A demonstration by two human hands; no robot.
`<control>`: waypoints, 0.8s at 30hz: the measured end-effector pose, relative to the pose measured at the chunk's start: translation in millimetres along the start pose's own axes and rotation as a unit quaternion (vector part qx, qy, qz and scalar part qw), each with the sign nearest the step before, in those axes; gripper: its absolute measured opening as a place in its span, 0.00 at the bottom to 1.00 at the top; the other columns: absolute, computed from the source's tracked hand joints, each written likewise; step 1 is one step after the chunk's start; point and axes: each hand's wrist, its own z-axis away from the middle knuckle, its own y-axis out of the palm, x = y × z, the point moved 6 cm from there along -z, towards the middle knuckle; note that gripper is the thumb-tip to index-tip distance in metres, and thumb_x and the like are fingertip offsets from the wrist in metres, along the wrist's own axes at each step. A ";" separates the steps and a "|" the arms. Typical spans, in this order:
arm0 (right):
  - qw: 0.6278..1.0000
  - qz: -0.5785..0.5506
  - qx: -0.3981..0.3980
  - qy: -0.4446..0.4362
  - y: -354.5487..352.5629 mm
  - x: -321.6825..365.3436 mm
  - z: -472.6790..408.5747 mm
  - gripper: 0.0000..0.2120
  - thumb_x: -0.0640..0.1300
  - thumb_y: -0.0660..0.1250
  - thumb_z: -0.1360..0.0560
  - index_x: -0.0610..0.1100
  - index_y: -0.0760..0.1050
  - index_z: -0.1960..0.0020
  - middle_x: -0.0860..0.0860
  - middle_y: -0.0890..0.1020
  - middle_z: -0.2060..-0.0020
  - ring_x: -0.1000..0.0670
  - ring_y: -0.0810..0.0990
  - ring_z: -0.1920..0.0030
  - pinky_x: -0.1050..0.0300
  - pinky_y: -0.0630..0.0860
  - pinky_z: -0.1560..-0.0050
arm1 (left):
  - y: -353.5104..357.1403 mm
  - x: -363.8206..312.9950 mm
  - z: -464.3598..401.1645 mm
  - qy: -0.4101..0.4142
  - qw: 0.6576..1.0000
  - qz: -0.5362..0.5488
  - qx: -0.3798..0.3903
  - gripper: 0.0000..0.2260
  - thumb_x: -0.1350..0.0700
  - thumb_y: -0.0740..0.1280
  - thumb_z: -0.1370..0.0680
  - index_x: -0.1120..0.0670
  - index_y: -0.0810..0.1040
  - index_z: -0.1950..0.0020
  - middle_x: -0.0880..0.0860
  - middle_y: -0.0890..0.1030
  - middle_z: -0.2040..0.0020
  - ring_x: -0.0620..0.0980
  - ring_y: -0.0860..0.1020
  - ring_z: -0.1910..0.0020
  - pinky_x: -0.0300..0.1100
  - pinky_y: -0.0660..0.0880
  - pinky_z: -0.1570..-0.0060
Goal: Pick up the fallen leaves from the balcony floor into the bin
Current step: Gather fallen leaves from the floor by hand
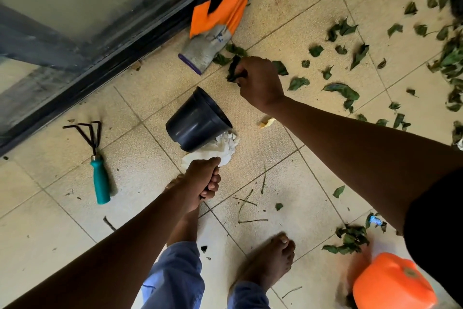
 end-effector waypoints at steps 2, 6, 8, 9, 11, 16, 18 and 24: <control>1.000 0.021 0.019 0.009 7.2 1.9 -2.3 0.16 0.36 0.72 0.30 0.44 0.78 0.43 0.47 0.85 0.53 0.46 0.83 0.51 0.49 0.81 0.53 | -0.4 -1.7 0.7 0.002 1.000 -0.004 0.002 0.19 0.52 0.61 0.16 0.53 0.66 0.66 0.48 0.67 0.76 0.44 0.62 0.81 0.31 0.55 0.81; 0.994 0.103 0.043 0.014 18.7 -1.4 -2.7 0.16 0.35 0.71 0.29 0.42 0.77 0.42 0.42 0.83 0.50 0.39 0.82 0.49 0.48 0.80 0.54 | -5.9 -6.6 0.9 0.018 1.000 -0.006 0.000 0.18 0.52 0.61 0.16 0.53 0.67 0.65 0.49 0.67 0.75 0.44 0.62 0.80 0.31 0.55 0.81; 0.992 0.123 0.035 0.020 20.0 -4.8 -3.4 0.14 0.34 0.69 0.28 0.41 0.81 0.43 0.41 0.82 0.49 0.40 0.81 0.48 0.48 0.81 0.52 | -9.6 -7.6 0.4 0.018 1.000 0.000 -0.002 0.18 0.52 0.61 0.16 0.53 0.67 0.65 0.49 0.67 0.75 0.44 0.62 0.81 0.31 0.56 0.81; 0.992 0.121 0.031 0.022 19.9 -6.4 -3.6 0.14 0.34 0.69 0.28 0.42 0.82 0.43 0.41 0.82 0.49 0.40 0.81 0.48 0.49 0.81 0.51 | -11.5 -7.5 0.0 0.016 1.000 0.004 -0.003 0.18 0.52 0.61 0.16 0.53 0.67 0.65 0.49 0.67 0.75 0.44 0.62 0.81 0.31 0.56 0.81; 0.993 0.112 0.014 0.019 16.5 -7.2 -5.1 0.14 0.34 0.69 0.28 0.43 0.84 0.44 0.41 0.82 0.48 0.41 0.82 0.49 0.51 0.81 0.51 | -14.9 -7.2 -1.3 0.015 1.000 0.007 -0.005 0.17 0.53 0.61 0.16 0.53 0.67 0.65 0.49 0.67 0.75 0.44 0.62 0.80 0.31 0.55 0.81; 0.994 0.094 0.017 -0.045 15.0 17.8 -17.1 0.09 0.33 0.72 0.28 0.39 0.84 0.49 0.42 0.74 0.41 0.45 0.81 0.51 0.61 0.77 0.52 | -21.2 -8.5 -2.6 0.018 1.000 0.010 -0.006 0.18 0.53 0.62 0.16 0.53 0.67 0.65 0.49 0.67 0.76 0.44 0.62 0.81 0.31 0.55 0.80; 0.991 0.110 0.034 -0.074 20.2 28.3 -22.7 0.08 0.33 0.73 0.29 0.38 0.83 0.50 0.43 0.76 0.40 0.44 0.81 0.48 0.55 0.80 0.48 | -22.9 -12.2 -2.0 0.018 1.000 0.005 -0.009 0.18 0.53 0.62 0.16 0.54 0.67 0.65 0.49 0.66 0.76 0.45 0.62 0.82 0.30 0.55 0.80; 0.980 0.161 0.048 -0.109 37.5 40.1 -27.6 0.10 0.31 0.72 0.31 0.40 0.83 0.51 0.44 0.82 0.49 0.43 0.82 0.50 0.48 0.81 0.51 | -27.0 -17.9 -0.4 0.019 1.000 0.016 0.000 0.19 0.53 0.61 0.16 0.54 0.66 0.66 0.48 0.67 0.78 0.44 0.62 0.83 0.28 0.56 0.80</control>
